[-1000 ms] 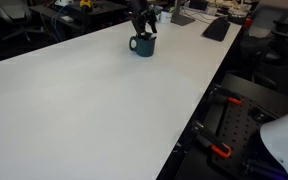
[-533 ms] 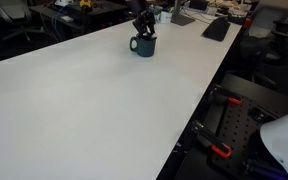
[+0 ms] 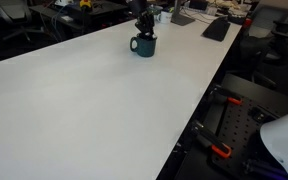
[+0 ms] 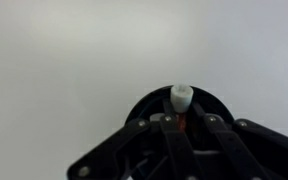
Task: Remove the marker from the cup and put it on the table
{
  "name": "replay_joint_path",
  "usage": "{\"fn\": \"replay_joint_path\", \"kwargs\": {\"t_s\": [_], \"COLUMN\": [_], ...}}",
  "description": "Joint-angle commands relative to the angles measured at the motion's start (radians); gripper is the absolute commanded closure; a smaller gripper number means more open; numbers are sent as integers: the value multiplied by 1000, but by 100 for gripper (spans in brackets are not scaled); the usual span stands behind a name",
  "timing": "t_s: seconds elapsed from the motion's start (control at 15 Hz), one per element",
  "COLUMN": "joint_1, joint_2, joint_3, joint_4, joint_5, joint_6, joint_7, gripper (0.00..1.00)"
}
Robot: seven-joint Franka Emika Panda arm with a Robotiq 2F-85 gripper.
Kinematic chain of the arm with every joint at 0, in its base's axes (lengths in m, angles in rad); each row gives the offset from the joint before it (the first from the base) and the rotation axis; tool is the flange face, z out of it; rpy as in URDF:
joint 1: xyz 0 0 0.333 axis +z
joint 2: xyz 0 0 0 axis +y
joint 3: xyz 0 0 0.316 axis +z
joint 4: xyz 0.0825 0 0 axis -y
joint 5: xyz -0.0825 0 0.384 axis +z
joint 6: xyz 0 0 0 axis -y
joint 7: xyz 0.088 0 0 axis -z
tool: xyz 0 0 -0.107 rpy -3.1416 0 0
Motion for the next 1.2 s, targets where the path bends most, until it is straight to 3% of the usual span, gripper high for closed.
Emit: {"fn": "replay_joint_path", "kwargs": {"t_s": [0.0, 0.2, 0.6, 0.73, 1.13], "joint_1": [-1, 25, 123, 157, 218], "joint_2": [-77, -143, -281, -343, -456], "joint_3": [17, 18, 29, 54, 106], "joint_4": [-61, -68, -42, -98, -395], "joint_5": [-6, -14, -92, -112, -209], "joint_6": [-2, -28, -243, -189, 283], "joint_7": [-17, 14, 81, 101, 163], "gripper": [95, 95, 95, 95, 95]}}
